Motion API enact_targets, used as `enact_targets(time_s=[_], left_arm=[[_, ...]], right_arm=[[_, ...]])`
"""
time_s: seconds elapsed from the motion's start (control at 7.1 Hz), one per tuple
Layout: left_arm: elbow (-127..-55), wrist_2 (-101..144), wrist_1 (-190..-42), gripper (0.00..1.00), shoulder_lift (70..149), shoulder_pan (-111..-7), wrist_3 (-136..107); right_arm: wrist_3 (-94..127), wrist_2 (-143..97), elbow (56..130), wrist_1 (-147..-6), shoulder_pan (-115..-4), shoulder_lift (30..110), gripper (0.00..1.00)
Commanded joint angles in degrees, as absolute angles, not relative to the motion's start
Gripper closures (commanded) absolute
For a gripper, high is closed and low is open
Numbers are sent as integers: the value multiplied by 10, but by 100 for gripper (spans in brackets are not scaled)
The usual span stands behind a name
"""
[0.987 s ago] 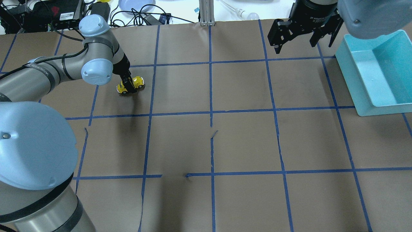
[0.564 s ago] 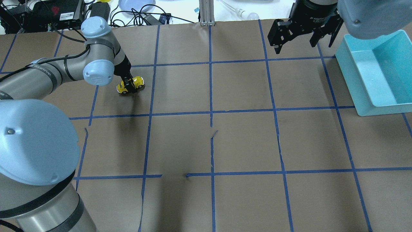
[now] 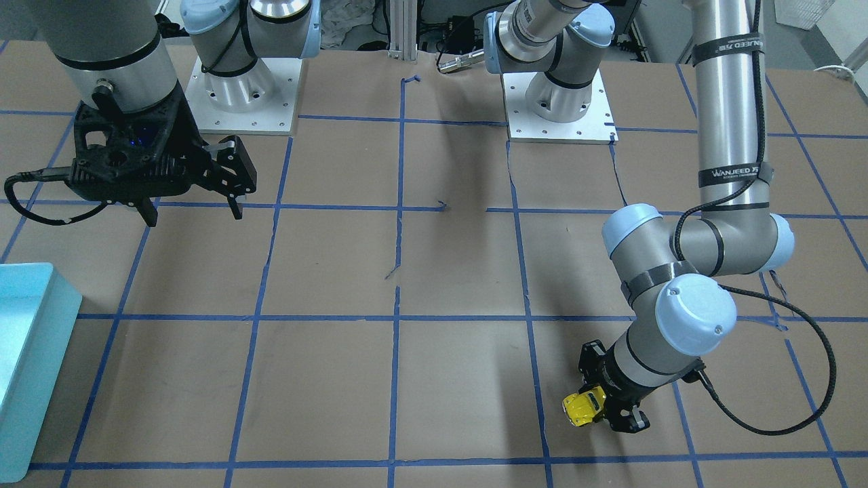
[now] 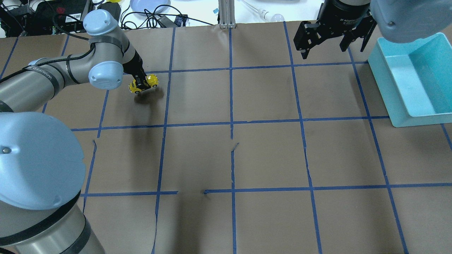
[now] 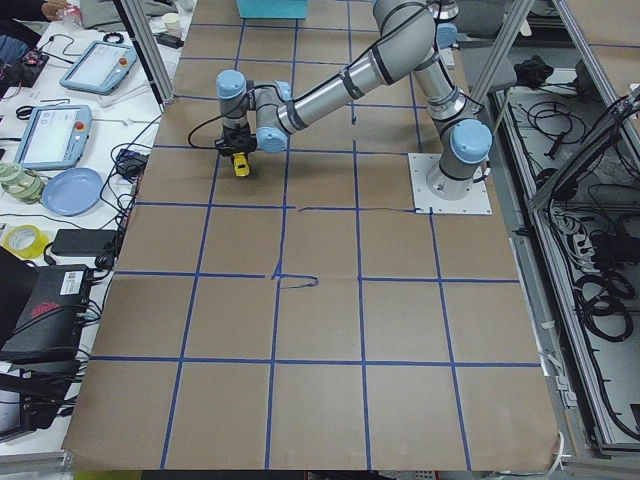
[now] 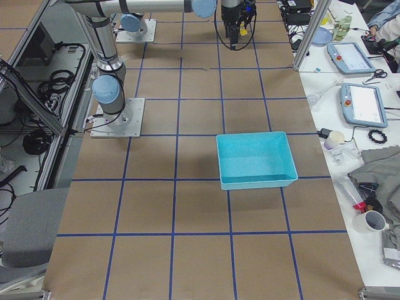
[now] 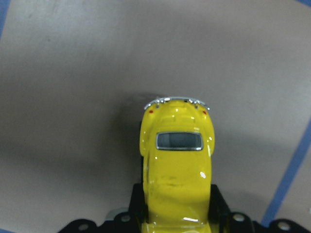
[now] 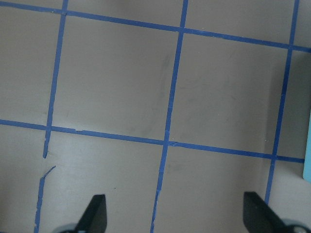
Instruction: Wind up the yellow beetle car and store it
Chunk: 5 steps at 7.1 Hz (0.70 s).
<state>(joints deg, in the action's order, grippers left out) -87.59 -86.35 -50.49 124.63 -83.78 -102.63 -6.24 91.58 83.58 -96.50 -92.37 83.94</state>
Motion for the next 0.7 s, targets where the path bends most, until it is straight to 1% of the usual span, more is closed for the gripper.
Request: enact_targets(time_s=[0.0, 0.28, 0.56], left_arm=[[-876, -767, -507, 100, 1234, -854, -1024], [-880, -709, -516, 100, 1246, -862, -978], [-879, -714, -553, 100, 1248, -862, -830]], right_arm=[[-62, 916, 836, -965, -924, 839, 0], [-62, 916, 836, -965, -924, 839, 0], [-62, 916, 836, -965, -924, 839, 0]])
